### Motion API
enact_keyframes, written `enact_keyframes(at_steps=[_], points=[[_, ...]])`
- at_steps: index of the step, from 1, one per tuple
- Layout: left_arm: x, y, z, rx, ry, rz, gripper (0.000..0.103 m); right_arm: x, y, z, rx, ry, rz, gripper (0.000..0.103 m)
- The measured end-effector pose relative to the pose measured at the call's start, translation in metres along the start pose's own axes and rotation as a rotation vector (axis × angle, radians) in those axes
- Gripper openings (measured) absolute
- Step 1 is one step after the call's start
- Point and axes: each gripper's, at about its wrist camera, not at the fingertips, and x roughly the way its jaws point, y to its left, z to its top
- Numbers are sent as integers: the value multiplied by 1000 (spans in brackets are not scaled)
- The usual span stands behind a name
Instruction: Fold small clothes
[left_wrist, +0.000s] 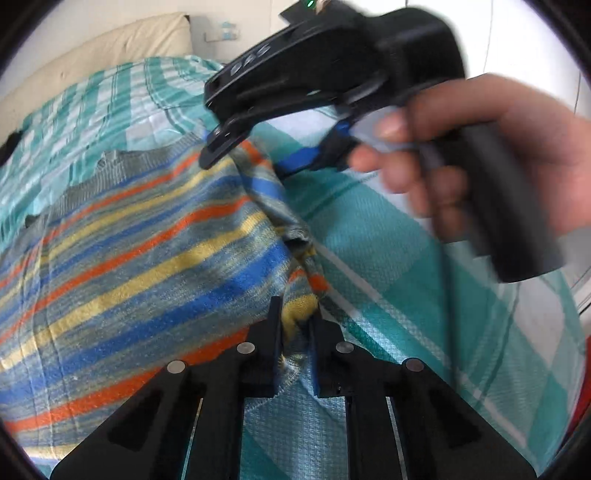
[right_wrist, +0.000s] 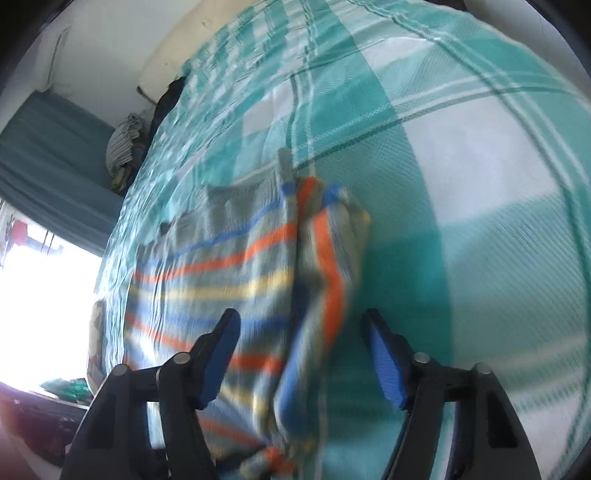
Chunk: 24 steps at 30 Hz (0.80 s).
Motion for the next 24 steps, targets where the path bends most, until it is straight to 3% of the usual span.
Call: enact_keyframes(at_steps=[1, 2, 5, 10, 14, 18, 21, 22, 24], points=[[-7, 5, 0, -24, -17, -18, 9, 8, 4, 6, 5, -9, 6, 44], [-15, 10, 0, -44, -36, -28, 9, 13, 10, 10, 8, -12, -2, 10], [-56, 37, -5, -150, -111, -51, 9, 9, 43, 17, -20, -60, -20, 11], [-126, 105, -31, -344, -207, -30, 9, 4, 155, 13, -206, -81, 50, 11], [-157, 161, -66, -489, -221, 35, 9, 45, 241, 7, -326, -40, 86, 11], [-164, 206, -99, -587, -180, 123, 11, 103, 293, -6, -370, 12, 75, 11], [-157, 233, -126, -652, -75, 178, 34, 148, 307, -20, -344, 73, 146, 30], [-160, 239, -134, -669, -65, 173, 40, 157, 306, -25, -313, 86, 171, 42], [-174, 246, -145, -691, -94, 155, 51, 155, 304, -33, -293, 63, 201, 44]])
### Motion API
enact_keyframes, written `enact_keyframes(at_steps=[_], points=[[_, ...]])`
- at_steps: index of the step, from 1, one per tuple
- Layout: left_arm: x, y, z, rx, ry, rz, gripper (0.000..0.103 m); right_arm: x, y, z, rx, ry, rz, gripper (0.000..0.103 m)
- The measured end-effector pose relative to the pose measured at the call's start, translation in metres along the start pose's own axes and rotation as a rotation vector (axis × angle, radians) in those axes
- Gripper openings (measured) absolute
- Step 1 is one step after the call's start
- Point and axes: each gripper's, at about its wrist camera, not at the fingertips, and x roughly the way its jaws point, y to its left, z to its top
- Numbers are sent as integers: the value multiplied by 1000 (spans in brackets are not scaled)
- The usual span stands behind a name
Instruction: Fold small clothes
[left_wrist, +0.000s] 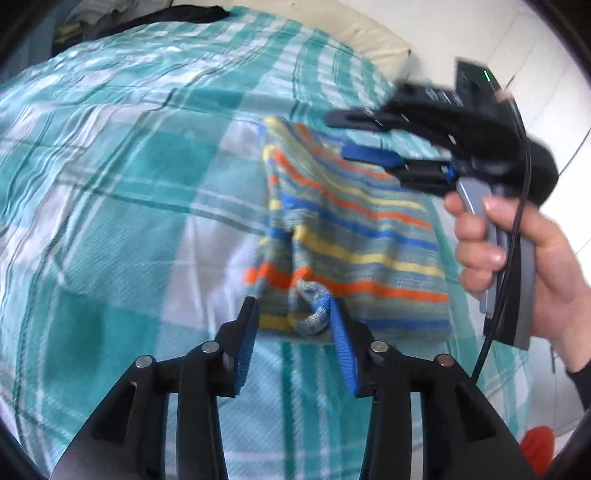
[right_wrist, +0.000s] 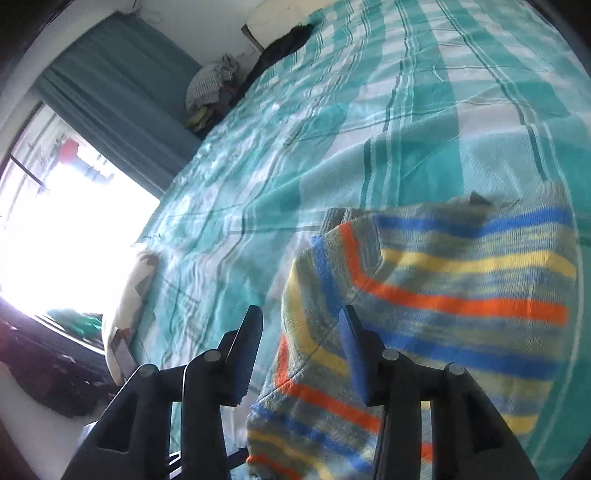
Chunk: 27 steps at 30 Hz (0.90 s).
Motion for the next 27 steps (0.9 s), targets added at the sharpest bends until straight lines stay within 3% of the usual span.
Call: enact_keyframes(at_steps=[1, 2, 6, 9, 10, 11, 12, 13, 14, 15, 18, 20, 22, 27], points=[[-9, 4, -3, 5, -20, 10, 64, -6, 1, -4, -6, -14, 9, 44], [-18, 4, -4, 16, -46, 11, 71, -17, 0, -9, -18, -30, -11, 44], [-21, -12, 9, 77, -60, -26, 74, -67, -3, -33, -130, -73, -138, 44], [6, -24, 29, 134, -22, 18, 73, -99, 2, -69, -241, -76, -179, 44], [19, -21, 37, 138, 4, 62, 64, -103, 5, -84, -272, -67, -173, 44], [30, -18, 40, 134, 38, 111, 43, -103, 5, -98, -288, -53, -164, 44], [43, -11, 44, 117, 74, 152, 38, -97, 3, -110, -292, -31, -152, 44], [47, -4, 44, 88, 92, 147, 38, -87, -3, -125, -288, 19, -149, 43], [44, 4, 45, 54, 87, 129, 39, -70, -13, -143, -286, 100, -201, 40], [36, 8, 45, 35, 78, 128, 43, -59, -20, -157, -292, 137, -256, 40], [0, 10, 40, 50, 8, 149, 62, -82, -13, -175, -310, 22, -294, 41], [-21, 9, 29, 75, -16, 158, 80, -105, -6, -184, -272, -53, -290, 52], [-35, 6, 16, 92, -25, 162, 86, -123, 1, -198, -262, -111, -297, 62], [-50, -16, -36, 140, -5, 126, 89, -141, 12, -250, -225, -148, -368, 64]])
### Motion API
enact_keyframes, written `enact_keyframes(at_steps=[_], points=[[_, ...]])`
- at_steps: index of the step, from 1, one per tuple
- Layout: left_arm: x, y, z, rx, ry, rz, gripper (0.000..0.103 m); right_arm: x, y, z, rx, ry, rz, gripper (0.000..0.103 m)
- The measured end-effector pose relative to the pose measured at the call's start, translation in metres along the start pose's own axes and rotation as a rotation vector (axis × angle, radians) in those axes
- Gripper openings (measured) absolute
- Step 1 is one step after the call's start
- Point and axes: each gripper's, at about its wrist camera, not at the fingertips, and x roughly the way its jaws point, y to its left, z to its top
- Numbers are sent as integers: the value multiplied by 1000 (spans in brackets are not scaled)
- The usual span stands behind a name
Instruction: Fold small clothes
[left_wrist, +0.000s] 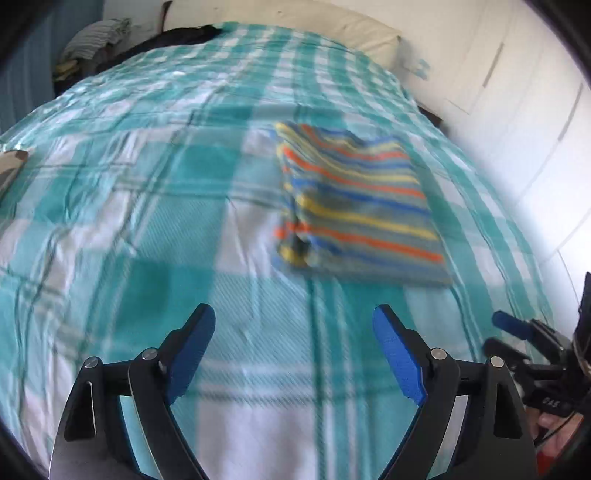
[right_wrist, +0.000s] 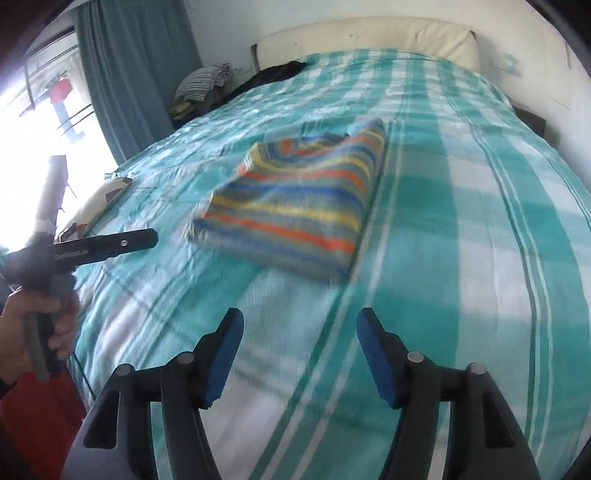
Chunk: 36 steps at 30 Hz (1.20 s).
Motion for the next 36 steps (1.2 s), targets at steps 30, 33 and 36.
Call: enact_keyframes(at_steps=[30, 33, 36], points=[[34, -36, -73, 87, -76, 163, 103, -21, 11, -105, -34, -20, -245, 103], [33, -37, -74, 86, -77, 161, 103, -20, 11, -105, -35, -19, -247, 103], [33, -37, -74, 83, -89, 164, 103, -20, 12, -105, -37, -23, -249, 103]])
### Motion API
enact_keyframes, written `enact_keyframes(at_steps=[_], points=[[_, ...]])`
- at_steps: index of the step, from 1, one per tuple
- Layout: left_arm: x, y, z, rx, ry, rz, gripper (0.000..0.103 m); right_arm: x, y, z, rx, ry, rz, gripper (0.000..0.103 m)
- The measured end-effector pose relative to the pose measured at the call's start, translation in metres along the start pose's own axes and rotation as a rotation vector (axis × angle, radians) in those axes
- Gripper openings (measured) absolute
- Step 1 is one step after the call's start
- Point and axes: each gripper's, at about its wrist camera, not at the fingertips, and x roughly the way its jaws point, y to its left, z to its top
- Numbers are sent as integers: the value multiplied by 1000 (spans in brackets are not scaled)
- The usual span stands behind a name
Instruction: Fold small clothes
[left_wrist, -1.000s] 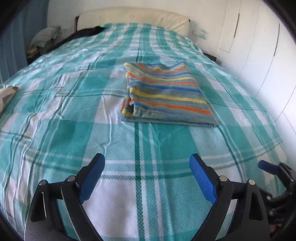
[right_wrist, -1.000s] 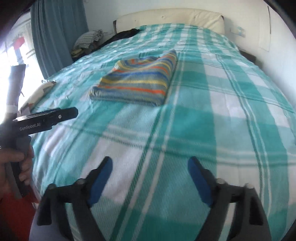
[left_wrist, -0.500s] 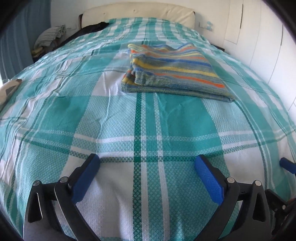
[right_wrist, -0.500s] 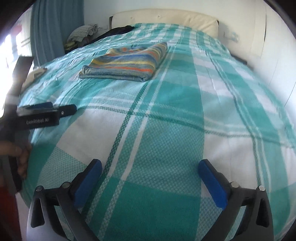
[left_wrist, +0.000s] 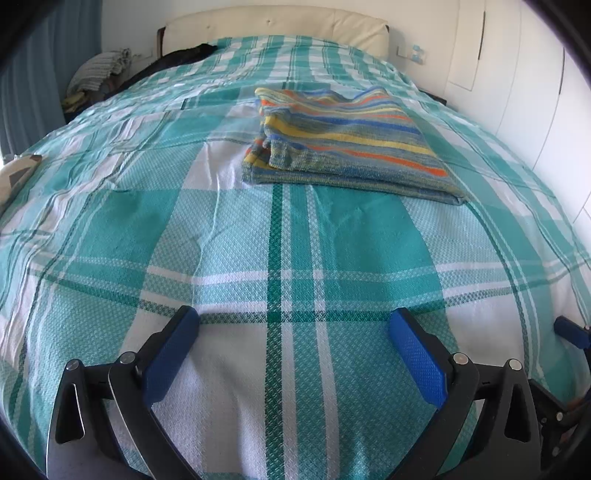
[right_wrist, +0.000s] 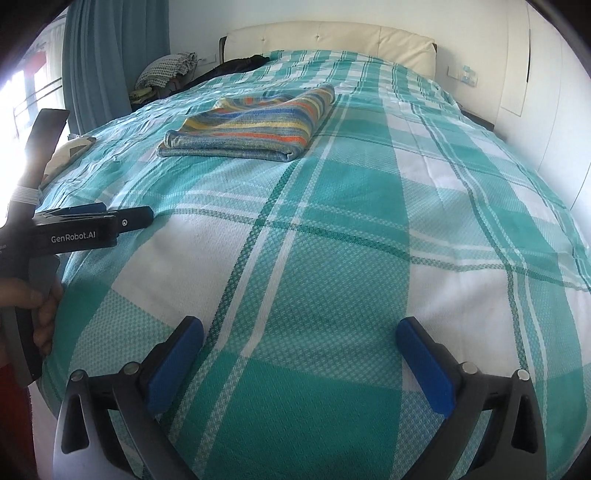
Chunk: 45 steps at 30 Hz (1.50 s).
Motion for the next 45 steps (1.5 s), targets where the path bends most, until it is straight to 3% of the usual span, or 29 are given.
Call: enact_keyframes(at_steps=[45], points=[[0, 1, -2, -4, -10, 0, 103, 0, -1, -1, -13, -10, -12, 103]])
